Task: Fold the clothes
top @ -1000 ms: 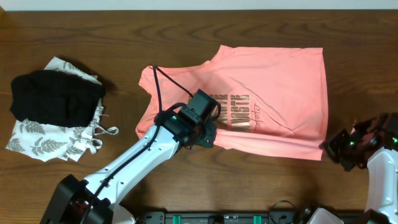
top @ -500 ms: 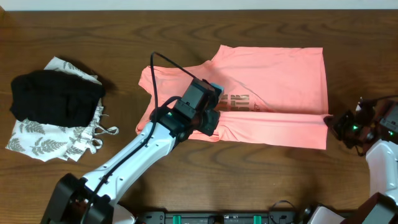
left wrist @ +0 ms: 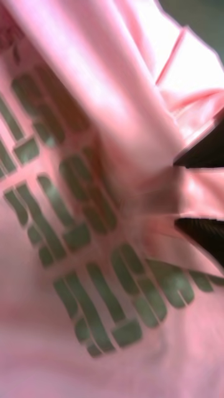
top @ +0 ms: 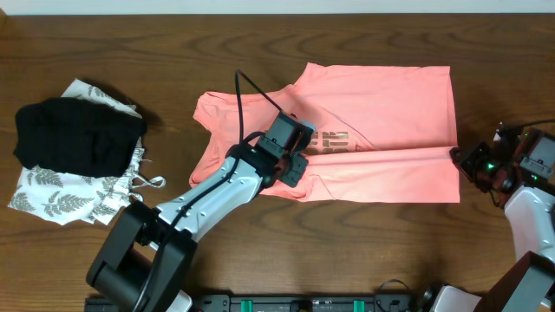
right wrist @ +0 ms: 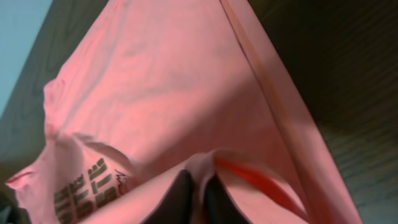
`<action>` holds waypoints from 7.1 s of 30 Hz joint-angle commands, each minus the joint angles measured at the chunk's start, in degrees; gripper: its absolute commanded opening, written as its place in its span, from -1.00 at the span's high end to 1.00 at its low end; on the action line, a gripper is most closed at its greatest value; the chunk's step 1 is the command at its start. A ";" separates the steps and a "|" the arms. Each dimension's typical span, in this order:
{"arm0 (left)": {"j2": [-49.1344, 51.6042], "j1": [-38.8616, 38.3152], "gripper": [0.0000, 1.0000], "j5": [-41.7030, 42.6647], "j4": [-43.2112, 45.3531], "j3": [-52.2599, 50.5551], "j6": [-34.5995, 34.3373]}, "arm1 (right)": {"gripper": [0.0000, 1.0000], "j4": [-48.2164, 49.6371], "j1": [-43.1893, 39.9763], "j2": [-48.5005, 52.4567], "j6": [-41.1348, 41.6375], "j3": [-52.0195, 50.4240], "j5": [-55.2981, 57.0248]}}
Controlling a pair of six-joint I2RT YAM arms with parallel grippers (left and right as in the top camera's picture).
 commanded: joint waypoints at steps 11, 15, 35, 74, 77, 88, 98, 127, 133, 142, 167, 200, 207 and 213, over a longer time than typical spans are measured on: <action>-7.89 10.49 -0.12 -3.08 -4.79 3.39 0.42 | 0.53 -0.22 0.46 0.39 1.09 1.66 1.29; -9.77 10.86 -0.36 -2.58 -4.59 7.65 0.20 | 0.42 -5.66 2.19 0.44 -0.42 5.22 -1.01; 14.78 11.58 -0.52 4.90 -1.95 32.96 1.62 | 0.14 -15.30 9.70 17.97 -10.25 32.30 7.61; 36.65 11.72 -0.28 5.70 23.45 35.26 -0.31 | -0.58 25.55 10.75 46.45 -4.96 32.54 11.78; 36.68 11.67 -0.27 5.73 23.43 35.26 -0.52 | -0.56 27.02 11.76 47.71 -4.76 32.54 11.67; 36.68 11.45 -0.18 6.21 22.60 35.23 -2.05 | 0.26 28.20 14.10 49.24 -5.03 32.61 10.99; 35.08 11.74 0.44 8.31 21.29 35.26 -2.36 | 0.97 21.62 12.35 40.70 -9.18 32.70 9.29; 32.50 11.50 -0.26 11.28 20.79 35.23 -2.43 | 0.97 0.37 13.22 24.50 -16.68 32.68 8.57; 36.48 11.41 -0.33 11.26 23.08 35.26 -2.36 | 0.97 0.81 13.31 24.50 -16.65 32.68 9.53; 38.51 11.45 -0.35 10.80 29.27 35.34 -0.70 | 0.97 0.76 13.60 24.50 -16.65 32.68 9.55; 28.98 11.89 0.84 10.69 19.37 36.22 1.33 | 0.97 -5.75 13.60 24.48 -19.67 32.68 11.47; 38.27 10.64 -0.24 10.60 20.06 36.20 9.22 | 0.97 -9.05 13.62 24.48 -21.59 32.68 10.86; 40.98 10.62 -0.01 10.67 20.39 36.20 9.20 | 0.97 -9.14 13.62 24.48 -21.57 32.68 11.06; 41.16 10.56 0.49 10.69 20.26 36.22 9.20 | 0.97 -9.14 13.62 24.48 -21.57 32.68 11.06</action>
